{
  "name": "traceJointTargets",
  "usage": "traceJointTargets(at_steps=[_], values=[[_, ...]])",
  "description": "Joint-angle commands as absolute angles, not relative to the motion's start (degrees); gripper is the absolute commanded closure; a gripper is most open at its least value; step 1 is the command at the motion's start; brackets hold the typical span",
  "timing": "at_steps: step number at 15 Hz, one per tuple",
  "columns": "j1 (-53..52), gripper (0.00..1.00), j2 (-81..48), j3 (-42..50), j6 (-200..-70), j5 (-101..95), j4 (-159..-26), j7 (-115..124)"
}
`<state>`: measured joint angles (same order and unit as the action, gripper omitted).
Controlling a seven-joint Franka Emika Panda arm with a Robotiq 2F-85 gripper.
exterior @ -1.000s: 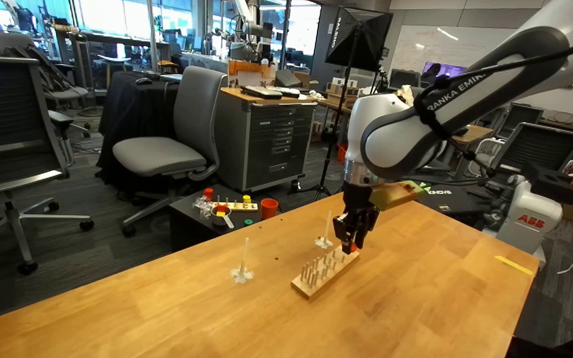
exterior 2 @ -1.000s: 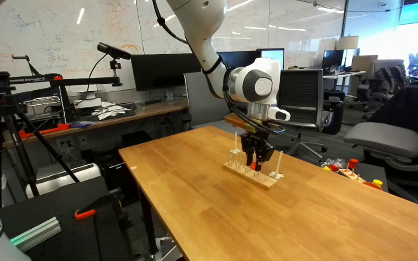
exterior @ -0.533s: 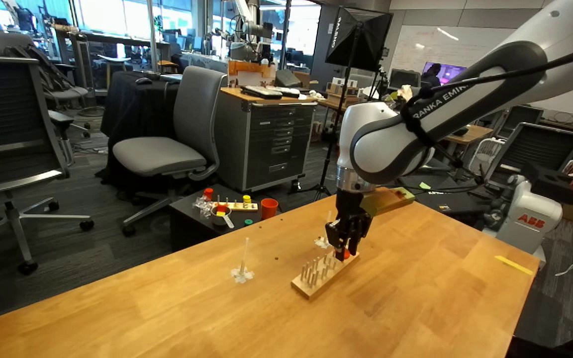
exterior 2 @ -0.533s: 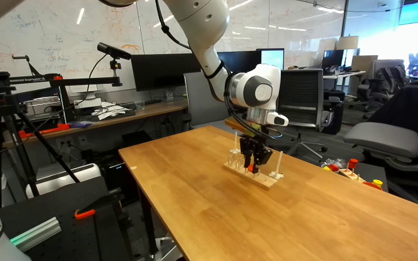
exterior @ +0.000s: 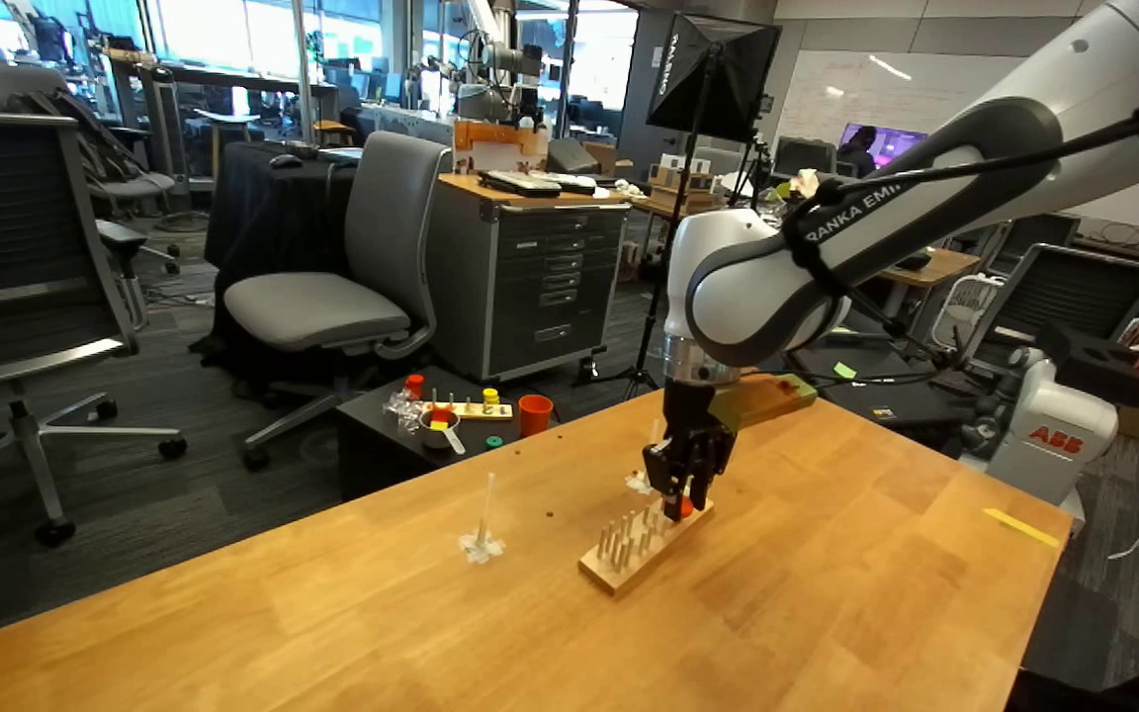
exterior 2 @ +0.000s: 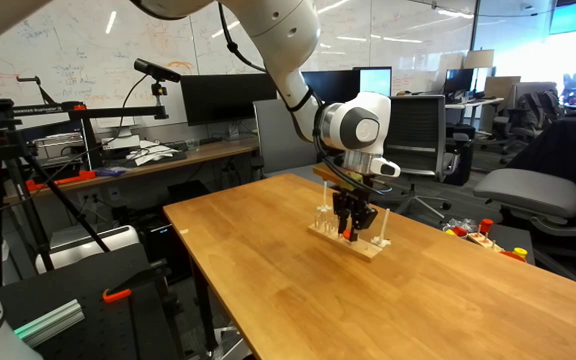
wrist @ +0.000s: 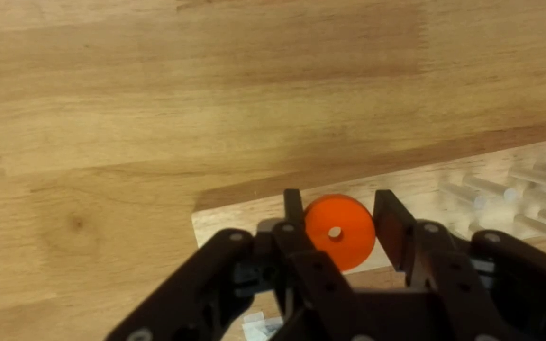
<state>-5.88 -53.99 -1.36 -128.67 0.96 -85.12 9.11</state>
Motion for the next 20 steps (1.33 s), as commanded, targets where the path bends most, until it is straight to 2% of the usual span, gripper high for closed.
traceJointTargets(at_steps=[1, 20], values=[[-5.40, 0.83, -55.75, -1.65, -126.06, 2.17, -81.77, 9.04], [-4.24, 0.83, -57.10, -1.98, -123.21, 3.62, -79.93, 8.60]])
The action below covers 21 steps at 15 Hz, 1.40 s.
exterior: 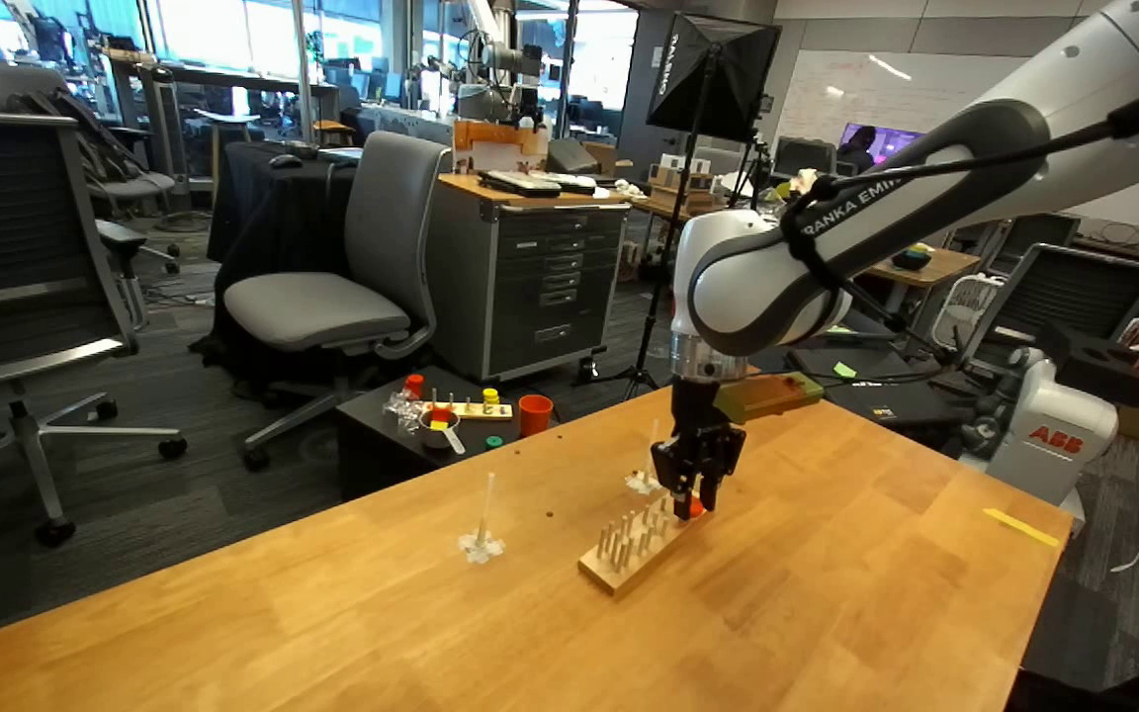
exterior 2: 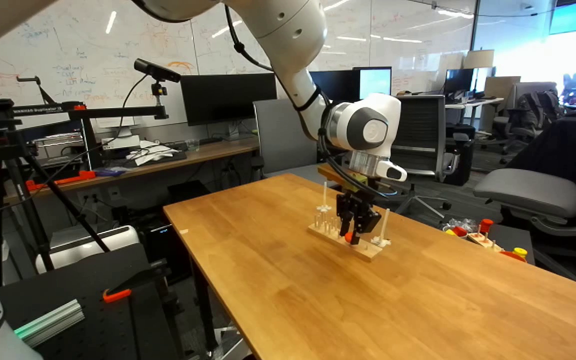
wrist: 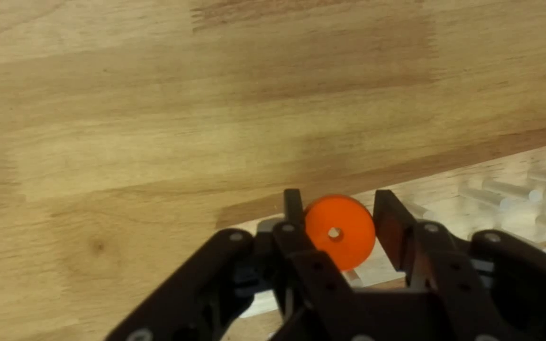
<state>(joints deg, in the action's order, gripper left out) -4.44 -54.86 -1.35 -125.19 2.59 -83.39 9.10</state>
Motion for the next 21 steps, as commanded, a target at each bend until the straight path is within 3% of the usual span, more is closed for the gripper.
traceJointTargets(at_steps=[1, 21], values=[[-4.24, 0.83, -57.25, -2.07, -123.06, 3.68, -79.66, 8.55], [-5.28, 0.83, -57.27, -2.65, -122.36, 3.59, -78.27, 8.69]])
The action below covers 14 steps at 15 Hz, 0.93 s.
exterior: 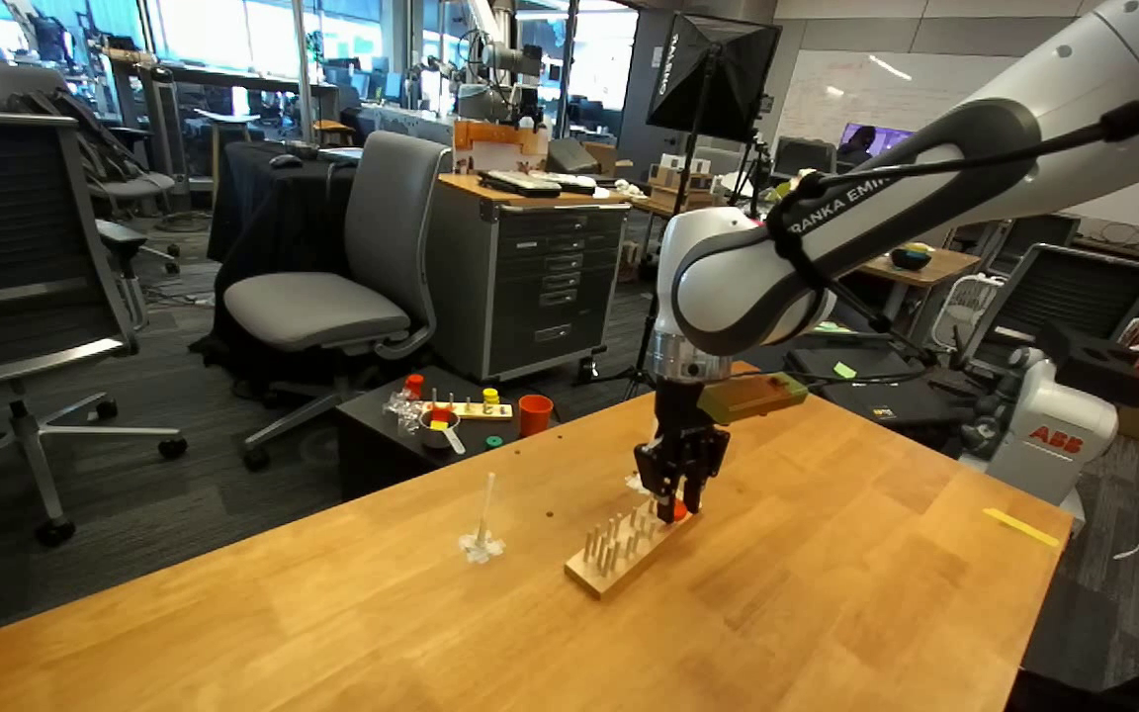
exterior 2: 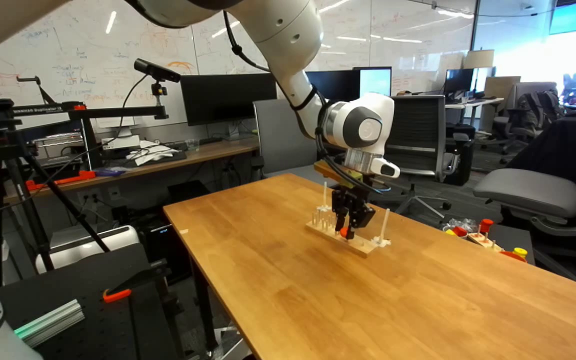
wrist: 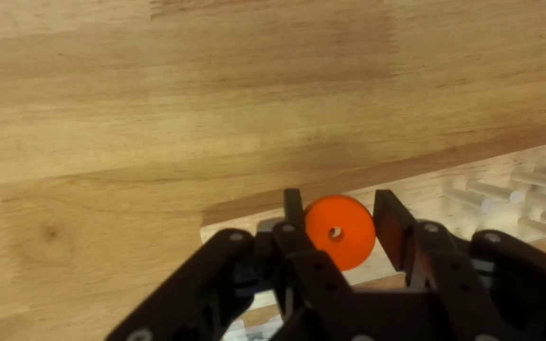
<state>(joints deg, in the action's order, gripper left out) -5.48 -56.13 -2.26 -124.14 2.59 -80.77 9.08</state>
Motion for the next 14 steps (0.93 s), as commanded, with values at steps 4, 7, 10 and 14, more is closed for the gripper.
traceJointTargets(at_steps=[4, 7, 10, 14], values=[[-4.99, 0.83, -57.98, -2.57, -122.28, 3.63, -77.74, 8.58], [-4.81, 0.83, -58.99, -2.51, -122.14, 3.62, -77.13, 8.57], [-4.69, 0.83, -60.16, -2.54, -121.79, 3.62, -76.18, 8.49], [-4.81, 0.27, -60.16, -2.49, -120.76, 3.53, -75.84, 8.62]])
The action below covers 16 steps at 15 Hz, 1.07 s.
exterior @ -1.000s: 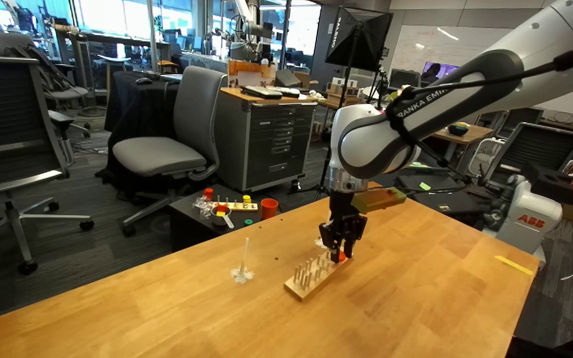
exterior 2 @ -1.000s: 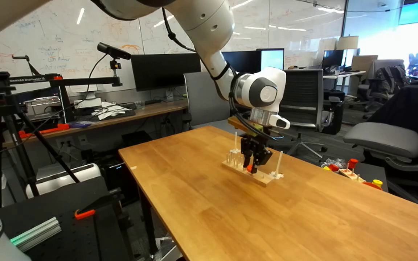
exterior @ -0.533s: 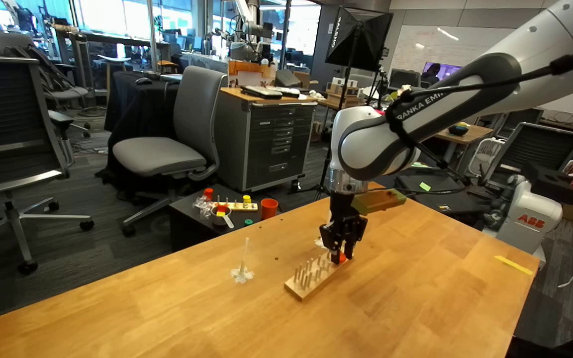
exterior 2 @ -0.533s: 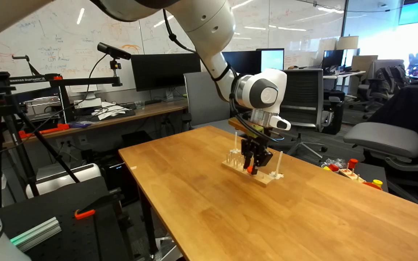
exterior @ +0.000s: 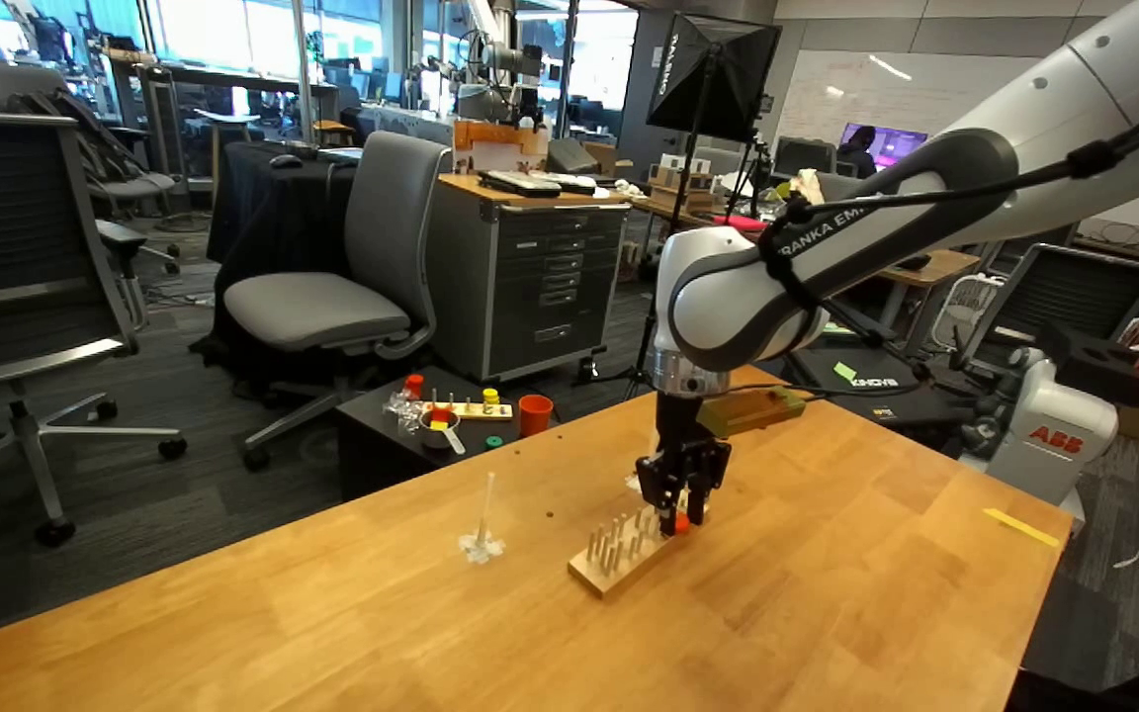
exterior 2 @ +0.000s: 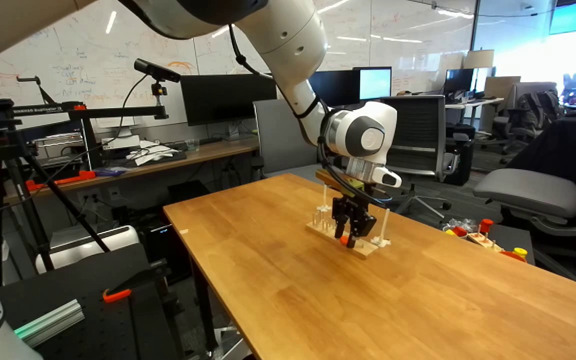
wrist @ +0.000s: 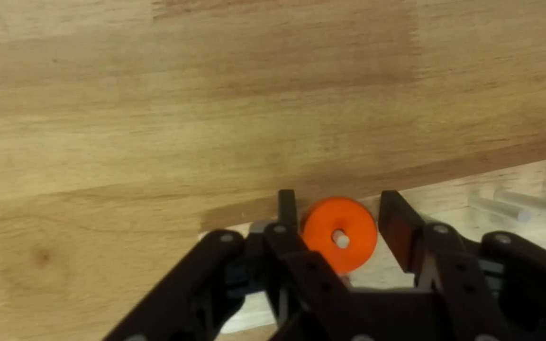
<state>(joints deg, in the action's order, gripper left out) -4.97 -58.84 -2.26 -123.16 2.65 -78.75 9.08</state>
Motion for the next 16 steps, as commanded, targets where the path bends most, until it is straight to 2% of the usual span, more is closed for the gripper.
traceJointTargets(at_steps=[1, 3, 4, 11, 16], values=[[-5.04, 0.18, -59.40, -2.33, -120.92, 3.34, -76.38, 8.88], [-5.47, 0.02, -57.34, -2.05, -121.28, 2.93, -77.72, 9.23], [-5.78, 0.00, -56.19, -1.80, -121.66, 2.61, -78.49, 9.49], [-9.88, 0.00, -40.77, 1.52, -122.95, -4.07, -87.81, 11.25], [-9.57, 0.00, -32.66, 0.18, -117.77, -6.43, -93.06, 8.73]])
